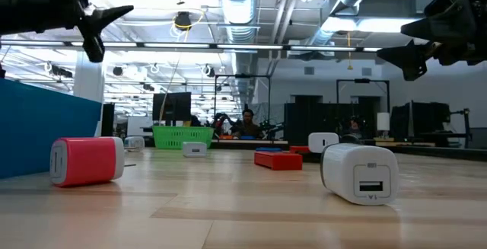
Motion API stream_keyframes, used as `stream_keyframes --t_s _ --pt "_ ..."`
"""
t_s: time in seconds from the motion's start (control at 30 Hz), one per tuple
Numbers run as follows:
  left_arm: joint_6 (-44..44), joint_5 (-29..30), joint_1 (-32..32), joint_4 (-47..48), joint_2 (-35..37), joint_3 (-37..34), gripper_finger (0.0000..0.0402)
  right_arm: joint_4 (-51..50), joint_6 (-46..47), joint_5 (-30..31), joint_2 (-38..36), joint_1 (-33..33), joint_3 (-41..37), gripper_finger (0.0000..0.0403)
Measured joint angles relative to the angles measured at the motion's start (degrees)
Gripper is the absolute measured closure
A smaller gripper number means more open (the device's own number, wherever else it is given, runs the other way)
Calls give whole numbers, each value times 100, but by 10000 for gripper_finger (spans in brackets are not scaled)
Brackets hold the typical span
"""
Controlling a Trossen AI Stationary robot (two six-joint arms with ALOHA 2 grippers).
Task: Pick & Place Office items
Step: Put the top black digital clock into the green bin
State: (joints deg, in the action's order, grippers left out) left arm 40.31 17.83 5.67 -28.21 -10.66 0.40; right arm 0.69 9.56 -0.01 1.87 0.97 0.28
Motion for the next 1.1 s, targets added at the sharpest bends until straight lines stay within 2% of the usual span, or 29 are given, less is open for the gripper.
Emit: stream_keyframes --t_s 0.17,0.37,0.53,0.6,0.73,0.8,0.93,1.1 --pt "284 190 0 -934 -138 -1 302 9 7 82 -2 -82 0 101" --pt "503 692 0 -2024 -477 0 302 506 2440 43 -2 -63 2 101" --pt "505 937 0 -2370 -1075 0 302 1078 3160 208 0 -83 2 101" --pt "505 1184 0 -2396 -1354 16 302 1393 3601 438 -2 -83 2 101" --pt "497 2323 -3 -2420 -1870 28 302 2023 4148 1372 -2 -127 2 101" --pt "349 2583 -9 -2414 -2070 28 302 2394 4204 1747 -2 -152 2 101" --pt "346 2319 -2 -2488 -2384 31 302 3101 4121 1903 -2 -195 4 101" --pt "346 1664 -2 -2978 -2603 35 302 3607 4030 1602 7 -152 136 101"
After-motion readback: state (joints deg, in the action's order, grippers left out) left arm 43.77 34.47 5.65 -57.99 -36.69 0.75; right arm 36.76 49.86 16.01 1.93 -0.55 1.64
